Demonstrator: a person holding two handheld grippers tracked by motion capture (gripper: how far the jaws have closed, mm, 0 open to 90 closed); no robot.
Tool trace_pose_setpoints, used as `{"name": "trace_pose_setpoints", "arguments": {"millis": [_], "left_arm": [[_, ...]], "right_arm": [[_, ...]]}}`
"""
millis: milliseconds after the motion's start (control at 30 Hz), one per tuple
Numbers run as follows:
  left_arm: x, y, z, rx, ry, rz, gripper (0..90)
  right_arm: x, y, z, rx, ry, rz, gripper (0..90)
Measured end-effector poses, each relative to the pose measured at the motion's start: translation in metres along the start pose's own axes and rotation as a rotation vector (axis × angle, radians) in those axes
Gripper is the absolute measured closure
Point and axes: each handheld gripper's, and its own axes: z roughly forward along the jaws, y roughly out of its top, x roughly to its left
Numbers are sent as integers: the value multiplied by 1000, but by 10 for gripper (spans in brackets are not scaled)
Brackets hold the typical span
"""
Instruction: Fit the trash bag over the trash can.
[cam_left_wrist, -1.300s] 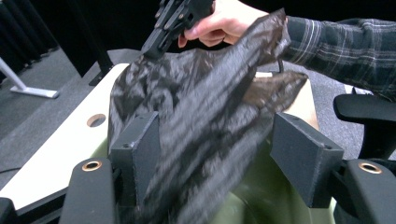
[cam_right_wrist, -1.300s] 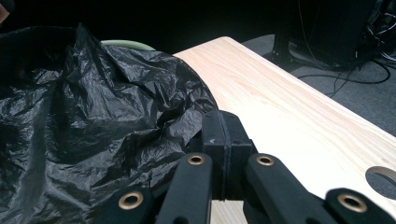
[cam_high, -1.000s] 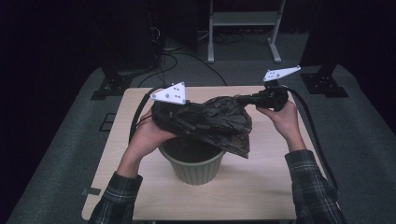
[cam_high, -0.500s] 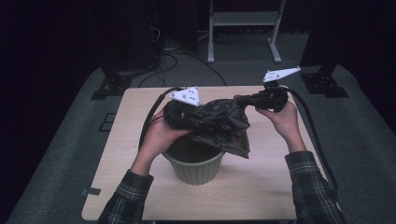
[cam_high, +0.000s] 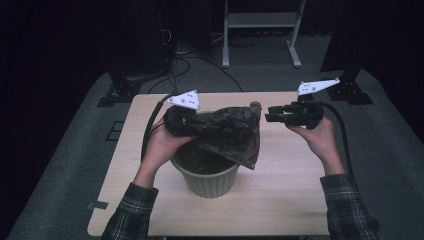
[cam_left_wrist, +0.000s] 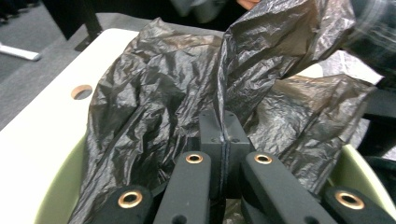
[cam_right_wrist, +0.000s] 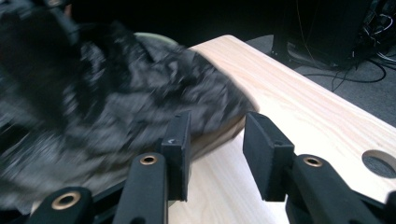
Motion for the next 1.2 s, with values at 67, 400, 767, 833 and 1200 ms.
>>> {"name": "trace_pose_setpoints", "arguments": {"millis": [67, 400, 767, 833, 1200], "left_arm": [[1, -1, 0, -2, 14, -11, 898], [-2, -1, 7, -4, 3, -15, 898], [-5, 0, 9, -4, -8, -22, 898], [-5, 0, 10, -4, -11, -21, 897], [-7, 1, 11, -3, -25, -16, 898]], "right_arm": [[5, -5, -5, 0, 18, -1, 607], [49, -34, -13, -17, 121, -28, 567], [91, -47, -20, -64, 221, -44, 488], [95, -48, -19, -72, 235, -44, 474], [108, -51, 4, -49, 237, -70, 705]]}}
